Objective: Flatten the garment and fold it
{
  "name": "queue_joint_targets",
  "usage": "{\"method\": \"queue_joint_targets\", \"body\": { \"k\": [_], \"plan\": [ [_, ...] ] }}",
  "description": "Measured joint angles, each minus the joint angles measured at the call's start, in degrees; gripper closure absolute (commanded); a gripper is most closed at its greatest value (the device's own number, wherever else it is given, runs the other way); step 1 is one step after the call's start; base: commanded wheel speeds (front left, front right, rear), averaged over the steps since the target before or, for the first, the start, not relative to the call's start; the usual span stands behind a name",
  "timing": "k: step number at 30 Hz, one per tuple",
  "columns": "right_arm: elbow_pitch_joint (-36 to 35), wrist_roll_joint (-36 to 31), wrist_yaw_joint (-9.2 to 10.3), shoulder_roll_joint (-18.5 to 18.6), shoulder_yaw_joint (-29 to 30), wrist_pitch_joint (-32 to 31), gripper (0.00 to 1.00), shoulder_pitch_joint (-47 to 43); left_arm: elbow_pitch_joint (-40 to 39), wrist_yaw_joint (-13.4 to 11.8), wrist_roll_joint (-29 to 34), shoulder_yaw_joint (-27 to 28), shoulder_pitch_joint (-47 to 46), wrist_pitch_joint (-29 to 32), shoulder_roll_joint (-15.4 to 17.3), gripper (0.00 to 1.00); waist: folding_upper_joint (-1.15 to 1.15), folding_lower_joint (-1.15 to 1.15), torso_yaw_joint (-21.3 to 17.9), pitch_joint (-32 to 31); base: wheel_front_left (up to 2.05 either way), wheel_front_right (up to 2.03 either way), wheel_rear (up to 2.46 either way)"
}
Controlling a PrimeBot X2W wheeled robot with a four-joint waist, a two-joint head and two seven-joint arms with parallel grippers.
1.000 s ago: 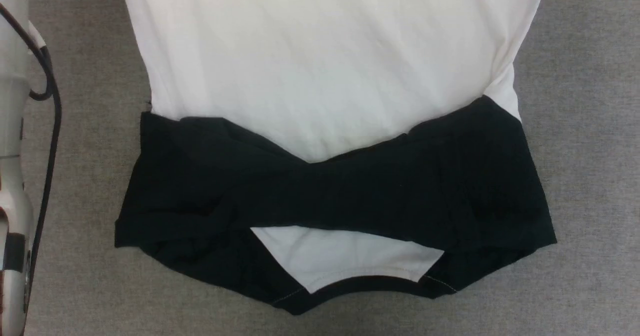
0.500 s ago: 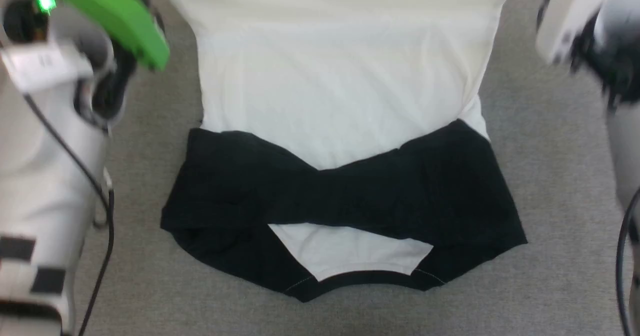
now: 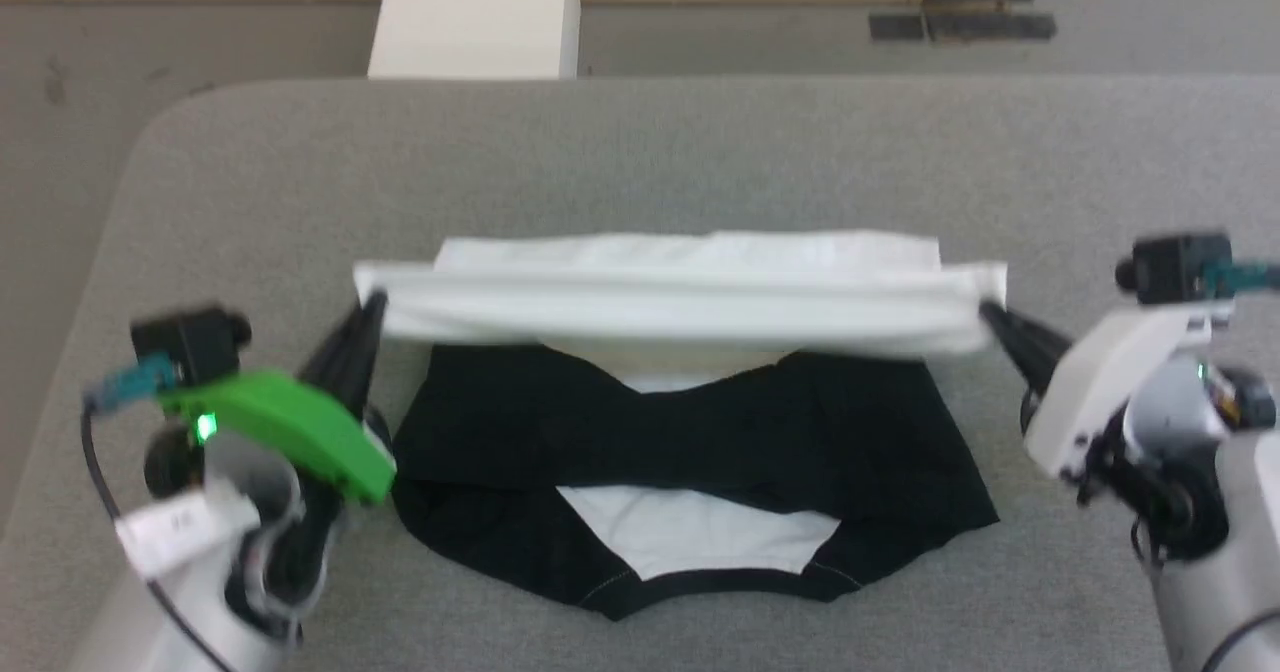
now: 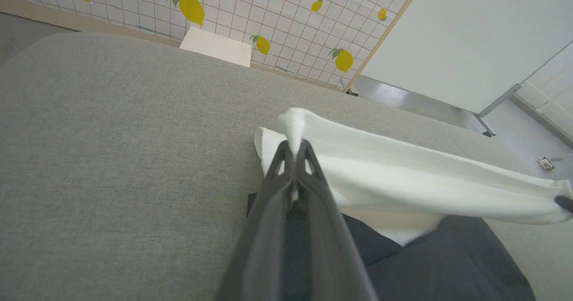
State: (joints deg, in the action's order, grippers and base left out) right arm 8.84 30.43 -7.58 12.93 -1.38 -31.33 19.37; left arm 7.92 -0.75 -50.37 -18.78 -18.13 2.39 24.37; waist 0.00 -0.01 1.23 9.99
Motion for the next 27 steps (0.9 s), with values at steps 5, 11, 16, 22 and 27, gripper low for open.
{"method": "queue_joint_targets", "body": {
  "k": [5, 11, 16, 22, 27],
  "plan": [
    [-2.74, -0.12, 0.0, -1.93, 2.58, -0.54, 1.0, -6.13, -4.72, -2.7, -2.23, 1.07, 8.52, -0.74, -0.82, 1.0, 0.0, 0.0, -0.01, -2.97, 0.0, 0.0, 0.0],
    [-5.48, -0.63, 0.0, -4.25, 5.49, -1.89, 1.0, -13.09, -8.62, -5.97, -4.36, 0.83, 17.47, 0.26, -1.1, 1.0, 0.0, 0.0, -0.4, -5.06, 0.0, 0.0, 0.0],
    [-5.46, -1.12, 0.0, -5.08, 6.17, -2.57, 1.0, -16.69, -7.82, -7.47, -4.83, -0.89, 19.98, 2.13, -1.54, 1.0, 0.0, 0.0, -0.07, -5.33, 0.0, 0.0, 0.0],
    [-3.08, -2.8, 0.0, -5.43, 4.55, -3.05, 1.0, -19.26, -3.01, -9.27, -4.52, -2.66, 20.57, 4.46, -1.69, 1.0, 0.0, 0.0, -0.02, -5.85, 0.0, 0.0, 0.0],
    [-0.29, -3.15, 0.0, -4.89, 2.63, -3.03, 0.99, -19.85, -0.7, -11.09, -4.32, -3.14, 20.6, 5.92, -1.99, 0.91, 0.0, 0.0, 0.08, -6.38, 0.0, 0.0, 0.0]
  ]
}}
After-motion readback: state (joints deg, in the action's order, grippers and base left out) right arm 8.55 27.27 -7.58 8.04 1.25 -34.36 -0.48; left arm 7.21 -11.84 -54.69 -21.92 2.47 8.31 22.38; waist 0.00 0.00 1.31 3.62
